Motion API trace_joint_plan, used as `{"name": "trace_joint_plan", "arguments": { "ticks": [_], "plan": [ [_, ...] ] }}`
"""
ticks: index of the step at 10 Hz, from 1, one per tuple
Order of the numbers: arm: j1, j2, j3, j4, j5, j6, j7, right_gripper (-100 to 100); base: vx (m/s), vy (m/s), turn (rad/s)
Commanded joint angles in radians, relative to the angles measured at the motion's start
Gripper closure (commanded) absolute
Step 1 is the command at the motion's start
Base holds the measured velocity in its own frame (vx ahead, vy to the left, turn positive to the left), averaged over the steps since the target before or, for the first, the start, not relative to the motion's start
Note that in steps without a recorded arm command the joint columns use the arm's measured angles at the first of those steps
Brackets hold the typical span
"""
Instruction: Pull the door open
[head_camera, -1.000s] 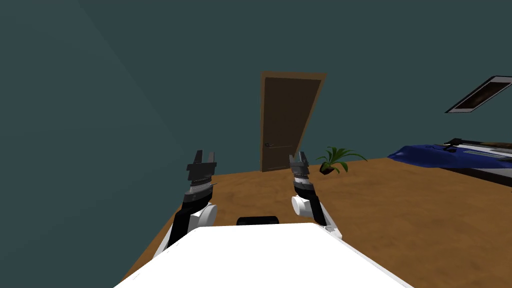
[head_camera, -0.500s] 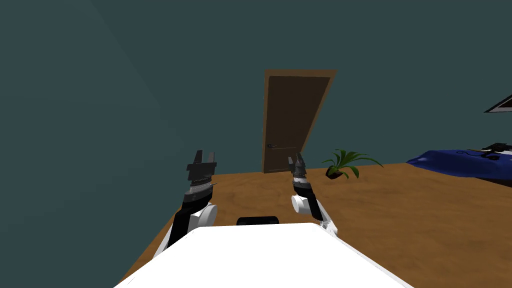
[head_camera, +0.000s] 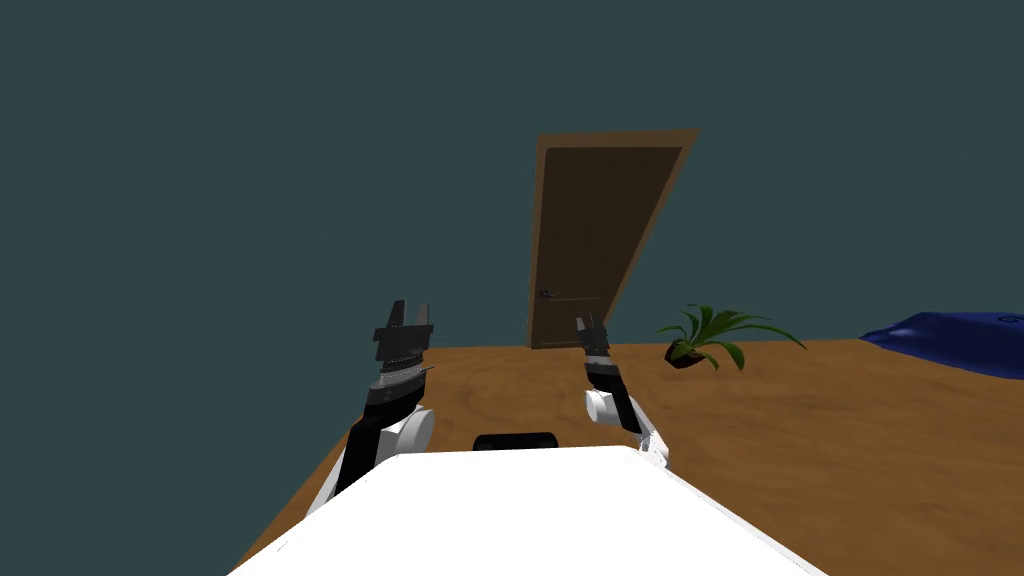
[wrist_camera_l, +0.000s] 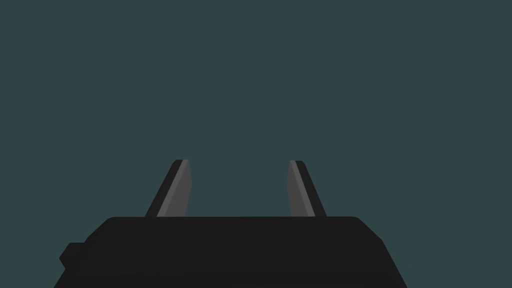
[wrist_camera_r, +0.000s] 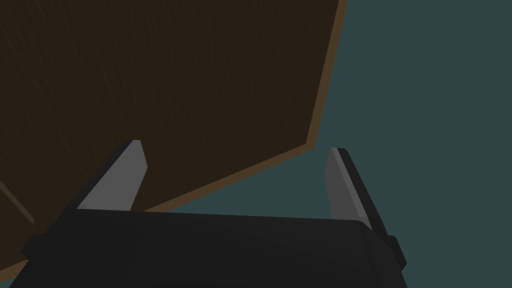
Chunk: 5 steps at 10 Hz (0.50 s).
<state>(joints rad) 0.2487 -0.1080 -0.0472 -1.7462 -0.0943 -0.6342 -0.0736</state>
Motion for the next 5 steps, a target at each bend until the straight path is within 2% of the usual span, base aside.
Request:
{"name": "trace_joint_plan", "arguments": {
  "ticks": [1,2,3,4,5],
  "plan": [
    [-0.017,-0.009,-0.009,0.050,-0.004,-0.003,0.003,-100,0.054,-0.018,0.089],
    [-0.033,-0.019,-0.018,0.084,-0.008,-0.007,0.005,-100,0.076,-0.033,0.145],
    [-0.033,-0.019,-0.018,0.096,-0.008,-0.007,0.005,-100,0.058,-0.028,0.060],
    [-0.050,-0.028,-0.027,0.136,-0.012,-0.010,0.006,-100,0.053,-0.020,0.095],
    [-0.050,-0.028,-0.027,0.140,-0.012,-0.010,0.006,-100,0.039,-0.016,0.061]
  ]
}}
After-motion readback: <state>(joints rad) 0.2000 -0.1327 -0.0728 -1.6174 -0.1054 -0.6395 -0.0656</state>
